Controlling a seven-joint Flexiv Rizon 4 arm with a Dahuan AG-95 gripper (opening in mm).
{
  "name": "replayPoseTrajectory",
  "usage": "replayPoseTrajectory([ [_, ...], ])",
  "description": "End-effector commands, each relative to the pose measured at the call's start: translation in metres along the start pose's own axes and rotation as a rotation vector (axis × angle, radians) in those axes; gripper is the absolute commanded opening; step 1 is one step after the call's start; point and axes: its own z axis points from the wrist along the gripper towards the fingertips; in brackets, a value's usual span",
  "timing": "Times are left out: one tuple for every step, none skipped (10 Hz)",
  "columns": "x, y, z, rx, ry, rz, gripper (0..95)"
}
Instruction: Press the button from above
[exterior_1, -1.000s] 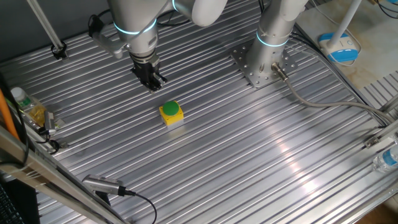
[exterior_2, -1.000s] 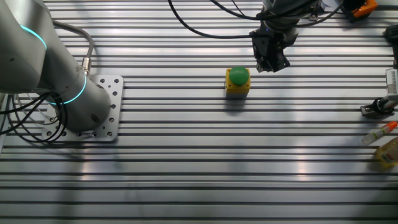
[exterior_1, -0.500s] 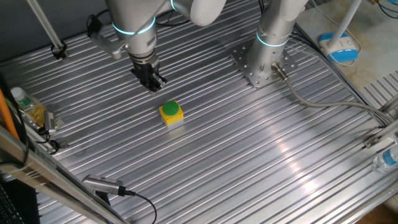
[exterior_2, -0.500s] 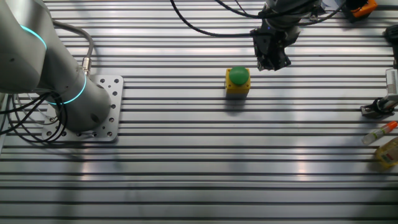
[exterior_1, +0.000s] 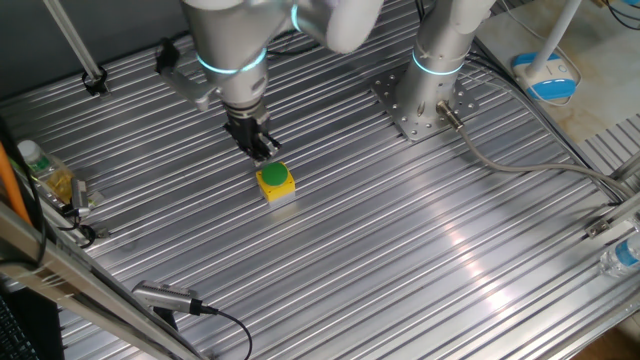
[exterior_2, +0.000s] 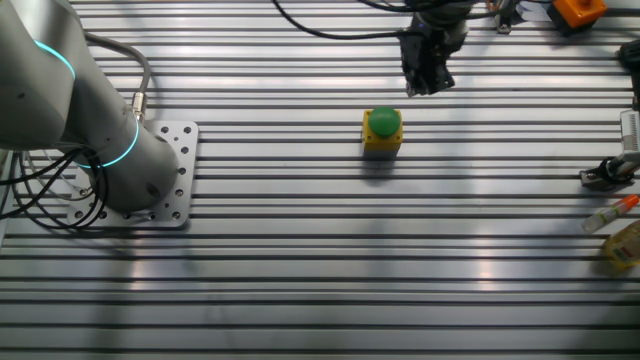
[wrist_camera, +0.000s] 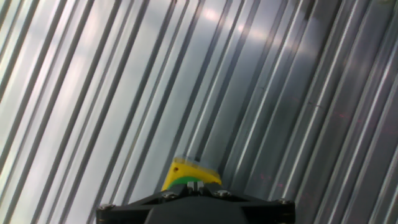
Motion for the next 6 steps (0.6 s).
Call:
replayPoseTrajectory([
  [-0.002, 0.004, 0.002, -0.002, 0.003, 0.003, 0.0],
  [-0.003, 0.007, 0.005, -0.001, 0.001, 0.009, 0.0],
  [-0.002, 0.011, 0.007, 0.000, -0.001, 0.011, 0.0],
  [0.000, 0.013, 0.009, -0.001, -0.003, 0.011, 0.0],
  [0.002, 0.014, 0.010, -0.001, -0.006, 0.011, 0.0],
  [0.003, 0.016, 0.012, 0.000, -0.009, 0.014, 0.0],
])
